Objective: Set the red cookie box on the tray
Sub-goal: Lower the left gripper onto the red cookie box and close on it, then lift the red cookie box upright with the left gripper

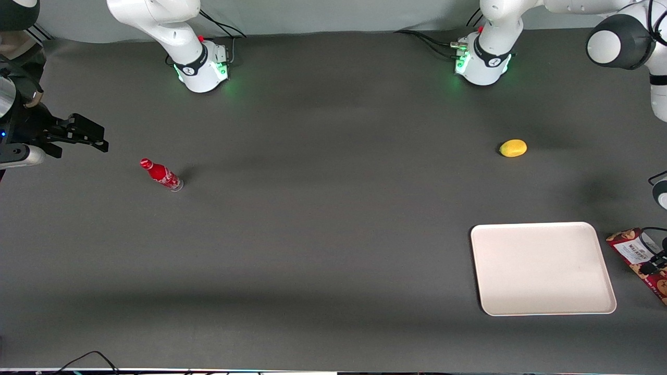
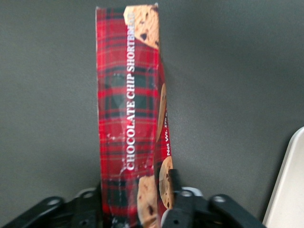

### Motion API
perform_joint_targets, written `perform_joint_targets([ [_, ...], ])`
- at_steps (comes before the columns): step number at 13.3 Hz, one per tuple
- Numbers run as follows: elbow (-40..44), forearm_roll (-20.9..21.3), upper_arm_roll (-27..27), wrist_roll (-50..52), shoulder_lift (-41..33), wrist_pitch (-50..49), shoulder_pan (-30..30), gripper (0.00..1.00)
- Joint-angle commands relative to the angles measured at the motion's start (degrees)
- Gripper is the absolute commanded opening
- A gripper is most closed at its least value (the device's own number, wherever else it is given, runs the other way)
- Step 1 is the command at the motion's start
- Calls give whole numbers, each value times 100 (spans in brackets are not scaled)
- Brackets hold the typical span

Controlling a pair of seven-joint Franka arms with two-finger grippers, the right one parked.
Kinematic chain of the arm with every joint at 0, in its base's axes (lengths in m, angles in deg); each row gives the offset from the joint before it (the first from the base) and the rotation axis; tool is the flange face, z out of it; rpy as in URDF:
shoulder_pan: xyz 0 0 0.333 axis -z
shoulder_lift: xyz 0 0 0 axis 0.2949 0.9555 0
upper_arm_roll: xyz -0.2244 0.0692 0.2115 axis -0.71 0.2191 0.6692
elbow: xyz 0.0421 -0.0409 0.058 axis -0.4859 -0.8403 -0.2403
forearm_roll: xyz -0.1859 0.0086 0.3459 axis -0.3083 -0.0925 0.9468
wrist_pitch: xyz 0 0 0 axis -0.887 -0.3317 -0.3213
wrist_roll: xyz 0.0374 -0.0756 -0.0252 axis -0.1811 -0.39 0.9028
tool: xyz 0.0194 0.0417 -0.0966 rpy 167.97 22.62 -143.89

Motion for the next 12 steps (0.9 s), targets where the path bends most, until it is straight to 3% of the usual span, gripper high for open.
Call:
perform_joint_targets([
  [1,108,-195,-73,-151,9,-38,-83,0],
  [5,116,-389,-126,-108,-166,-222,-74,0],
  [10,582,-293,-117,68,-1403,-2775,-21,0],
  [12,600,31,-91,95,-2123,-3847,-21,0],
])
